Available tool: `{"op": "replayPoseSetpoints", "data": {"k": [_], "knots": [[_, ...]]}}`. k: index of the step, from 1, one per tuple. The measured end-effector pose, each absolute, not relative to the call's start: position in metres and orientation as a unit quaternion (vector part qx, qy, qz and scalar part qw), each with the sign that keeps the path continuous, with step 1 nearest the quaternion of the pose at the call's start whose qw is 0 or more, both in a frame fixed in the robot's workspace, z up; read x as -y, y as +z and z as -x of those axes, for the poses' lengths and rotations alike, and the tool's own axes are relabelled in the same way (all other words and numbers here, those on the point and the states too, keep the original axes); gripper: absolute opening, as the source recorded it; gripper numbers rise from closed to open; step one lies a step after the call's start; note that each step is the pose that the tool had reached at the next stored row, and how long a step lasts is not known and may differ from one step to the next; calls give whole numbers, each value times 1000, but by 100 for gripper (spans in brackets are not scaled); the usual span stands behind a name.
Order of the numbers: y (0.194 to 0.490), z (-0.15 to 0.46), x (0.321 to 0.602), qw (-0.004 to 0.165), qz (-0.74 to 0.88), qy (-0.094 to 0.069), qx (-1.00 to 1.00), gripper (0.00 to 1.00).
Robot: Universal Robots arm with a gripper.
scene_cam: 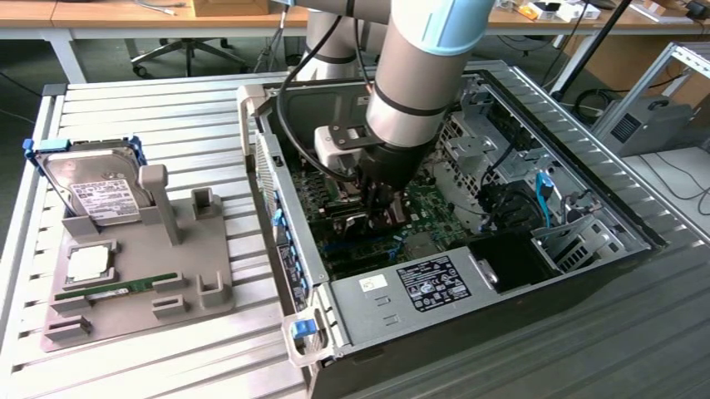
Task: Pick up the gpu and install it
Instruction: 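Insert the gpu into the slot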
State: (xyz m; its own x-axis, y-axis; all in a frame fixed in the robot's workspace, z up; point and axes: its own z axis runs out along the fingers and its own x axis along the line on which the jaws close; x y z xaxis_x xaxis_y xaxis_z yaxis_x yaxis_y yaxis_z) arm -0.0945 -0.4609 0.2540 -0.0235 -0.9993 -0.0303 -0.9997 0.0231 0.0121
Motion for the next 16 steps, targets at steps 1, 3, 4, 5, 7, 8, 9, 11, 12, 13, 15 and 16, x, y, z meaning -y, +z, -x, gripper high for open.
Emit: {"op": "replayPoseSetpoints", "data": {"k": [1,3,4,5,7,8,9,11,12,13,15,16], "knots": [[254,95,461,7,699,15,-715,27],[253,95,461,7,699,15,-715,27],[253,95,461,7,699,15,-715,27],[253,95,461,7,699,15,-715,27],[253,95,461,7,699,15,-715,27],[253,95,461,7,699,15,-715,27],[253,95,461,7,699,15,-715,27],[253,95,461,7,699,15,-715,27],[253,95,461,7,699,15,-715,27],[253,95,461,7,699,15,-715,27],[253,95,461,7,699,15,-715,27],[253,95,461,7,699,15,-715,27]]}}
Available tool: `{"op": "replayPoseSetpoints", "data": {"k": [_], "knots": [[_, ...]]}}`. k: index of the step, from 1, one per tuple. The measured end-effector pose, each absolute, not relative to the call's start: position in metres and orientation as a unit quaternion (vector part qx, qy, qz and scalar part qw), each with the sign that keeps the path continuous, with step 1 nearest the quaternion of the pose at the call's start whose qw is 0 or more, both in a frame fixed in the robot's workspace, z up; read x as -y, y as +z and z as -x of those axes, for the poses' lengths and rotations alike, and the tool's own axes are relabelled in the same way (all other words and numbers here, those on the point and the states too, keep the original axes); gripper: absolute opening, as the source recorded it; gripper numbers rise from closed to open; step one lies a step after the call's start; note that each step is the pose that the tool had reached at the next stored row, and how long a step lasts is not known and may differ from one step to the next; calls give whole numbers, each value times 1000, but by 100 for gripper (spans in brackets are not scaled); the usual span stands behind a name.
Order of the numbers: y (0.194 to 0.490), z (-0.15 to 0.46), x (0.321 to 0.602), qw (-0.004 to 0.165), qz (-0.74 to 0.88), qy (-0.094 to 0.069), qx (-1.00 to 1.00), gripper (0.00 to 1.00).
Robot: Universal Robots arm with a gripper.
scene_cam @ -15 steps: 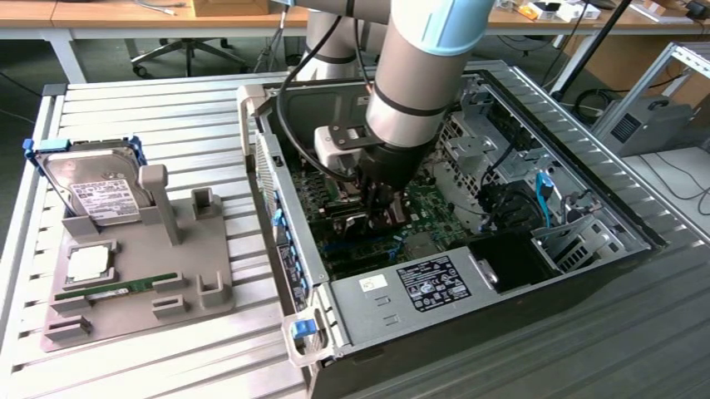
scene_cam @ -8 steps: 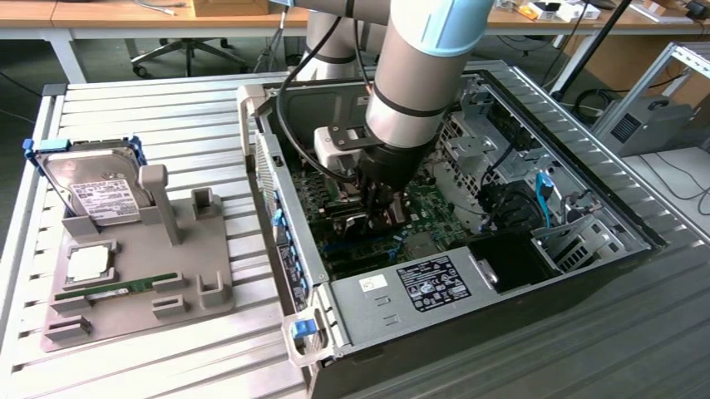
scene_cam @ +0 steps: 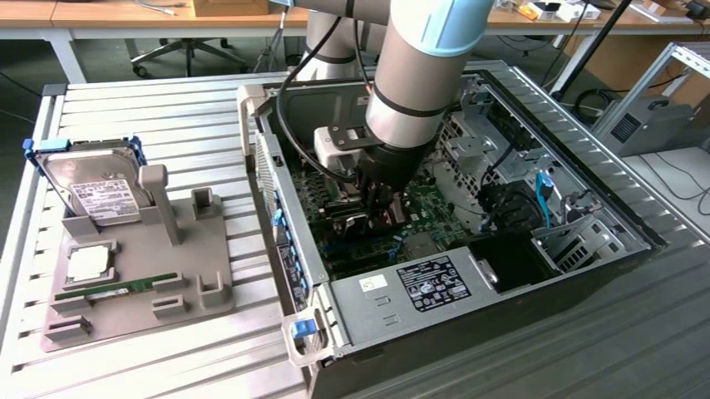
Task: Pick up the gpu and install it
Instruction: 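Insert the gpu into the slot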
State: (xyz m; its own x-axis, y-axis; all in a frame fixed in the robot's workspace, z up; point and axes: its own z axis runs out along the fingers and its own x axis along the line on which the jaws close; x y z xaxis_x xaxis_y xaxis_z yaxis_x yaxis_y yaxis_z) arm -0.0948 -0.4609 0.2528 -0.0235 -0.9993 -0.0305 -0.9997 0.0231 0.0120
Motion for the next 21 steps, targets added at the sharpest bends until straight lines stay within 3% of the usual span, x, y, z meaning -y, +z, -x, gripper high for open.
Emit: {"op": "replayPoseSetpoints", "data": {"k": [21], "knots": [[251,95,461,7,699,15,-715,27]]}}
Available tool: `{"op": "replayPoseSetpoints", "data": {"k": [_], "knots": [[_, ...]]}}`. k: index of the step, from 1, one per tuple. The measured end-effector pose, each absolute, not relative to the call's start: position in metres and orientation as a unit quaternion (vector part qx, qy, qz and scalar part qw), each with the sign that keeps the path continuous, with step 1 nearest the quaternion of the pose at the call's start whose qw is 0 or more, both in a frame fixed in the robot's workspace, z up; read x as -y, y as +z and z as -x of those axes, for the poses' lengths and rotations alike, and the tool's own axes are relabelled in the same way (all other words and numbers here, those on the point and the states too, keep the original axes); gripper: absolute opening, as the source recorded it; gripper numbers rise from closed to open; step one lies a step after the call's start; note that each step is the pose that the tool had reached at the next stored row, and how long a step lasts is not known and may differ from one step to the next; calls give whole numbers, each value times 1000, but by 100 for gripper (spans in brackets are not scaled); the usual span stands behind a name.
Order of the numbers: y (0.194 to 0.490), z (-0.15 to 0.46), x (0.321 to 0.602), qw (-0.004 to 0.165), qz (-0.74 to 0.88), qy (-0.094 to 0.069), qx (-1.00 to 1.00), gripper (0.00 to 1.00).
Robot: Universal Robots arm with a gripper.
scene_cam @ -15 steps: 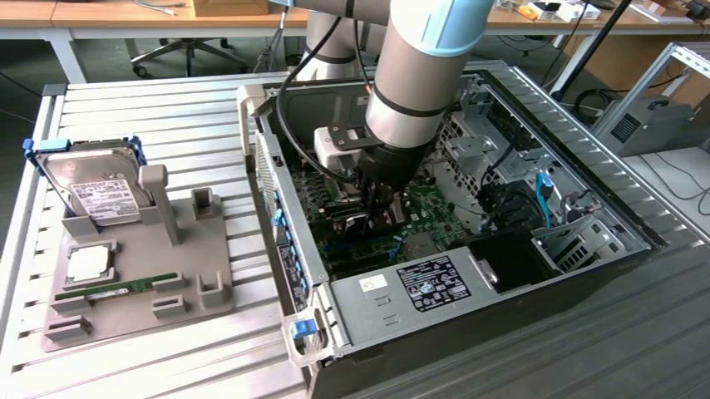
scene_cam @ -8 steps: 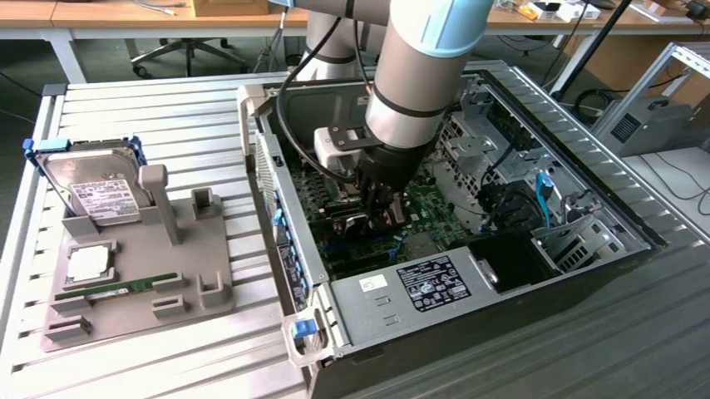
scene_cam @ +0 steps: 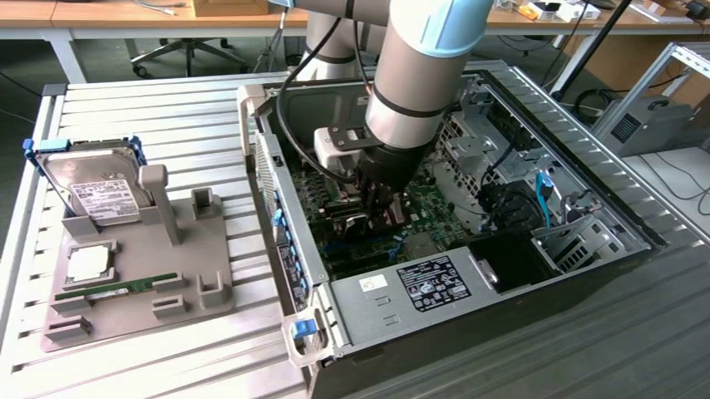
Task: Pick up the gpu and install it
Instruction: 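Insert the gpu into the slot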
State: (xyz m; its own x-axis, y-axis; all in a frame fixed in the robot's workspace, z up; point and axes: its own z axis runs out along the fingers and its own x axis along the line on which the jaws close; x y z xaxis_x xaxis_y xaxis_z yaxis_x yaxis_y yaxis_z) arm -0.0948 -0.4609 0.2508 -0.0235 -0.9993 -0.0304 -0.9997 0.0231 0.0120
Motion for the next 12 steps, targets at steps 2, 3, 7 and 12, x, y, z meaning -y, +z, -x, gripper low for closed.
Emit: {"op": "replayPoseSetpoints", "data": {"k": [2,3,7,12], "knots": [[250,95,461,7,699,15,-715,27],[250,95,461,7,699,15,-715,27],[251,95,461,7,699,15,-715,27],[251,95,461,7,699,15,-715,27]]}}
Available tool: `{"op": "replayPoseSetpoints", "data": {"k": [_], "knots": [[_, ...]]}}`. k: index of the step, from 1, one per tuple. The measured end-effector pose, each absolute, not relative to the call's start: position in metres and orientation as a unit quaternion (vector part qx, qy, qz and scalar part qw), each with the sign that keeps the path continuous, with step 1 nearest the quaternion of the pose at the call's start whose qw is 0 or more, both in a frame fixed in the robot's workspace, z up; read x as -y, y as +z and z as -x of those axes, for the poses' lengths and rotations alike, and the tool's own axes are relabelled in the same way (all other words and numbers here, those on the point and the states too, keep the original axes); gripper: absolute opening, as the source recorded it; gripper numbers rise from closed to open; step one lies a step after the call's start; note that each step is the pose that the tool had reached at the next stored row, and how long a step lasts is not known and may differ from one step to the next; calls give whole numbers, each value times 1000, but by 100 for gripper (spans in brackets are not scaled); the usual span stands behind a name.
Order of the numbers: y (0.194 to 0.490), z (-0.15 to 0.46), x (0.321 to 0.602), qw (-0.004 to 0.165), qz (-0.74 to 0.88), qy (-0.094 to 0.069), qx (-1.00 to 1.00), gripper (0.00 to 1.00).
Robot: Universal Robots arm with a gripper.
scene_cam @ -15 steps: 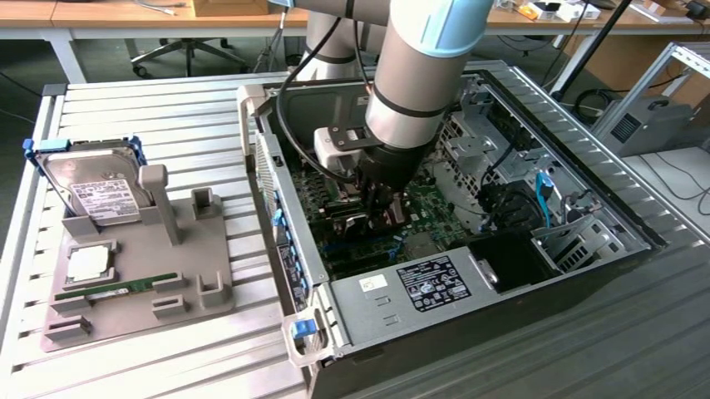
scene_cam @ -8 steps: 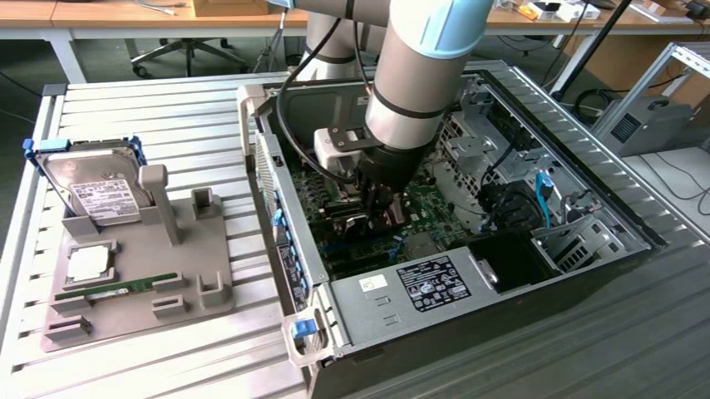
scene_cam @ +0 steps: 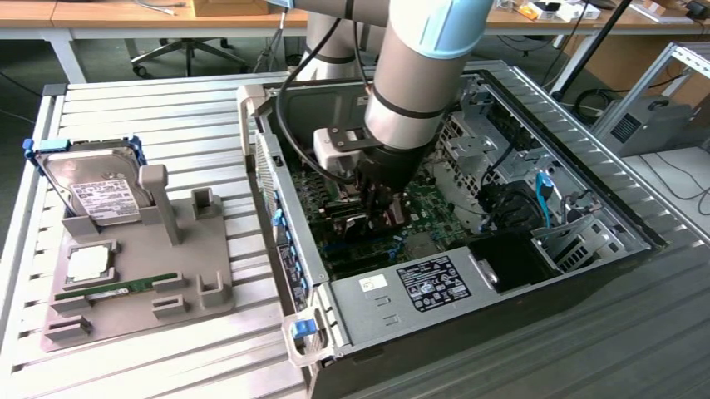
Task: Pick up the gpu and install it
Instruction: 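Insert the gpu into the slot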
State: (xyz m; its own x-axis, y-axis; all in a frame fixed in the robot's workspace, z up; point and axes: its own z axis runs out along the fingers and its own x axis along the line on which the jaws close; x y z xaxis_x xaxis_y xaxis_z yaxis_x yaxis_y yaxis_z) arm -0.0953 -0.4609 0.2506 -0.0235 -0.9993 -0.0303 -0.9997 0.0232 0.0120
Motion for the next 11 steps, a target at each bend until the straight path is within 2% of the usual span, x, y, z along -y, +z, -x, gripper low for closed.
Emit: {"op": "replayPoseSetpoints", "data": {"k": [11], "knots": [[250,99,461,8,699,14,-715,27]]}}
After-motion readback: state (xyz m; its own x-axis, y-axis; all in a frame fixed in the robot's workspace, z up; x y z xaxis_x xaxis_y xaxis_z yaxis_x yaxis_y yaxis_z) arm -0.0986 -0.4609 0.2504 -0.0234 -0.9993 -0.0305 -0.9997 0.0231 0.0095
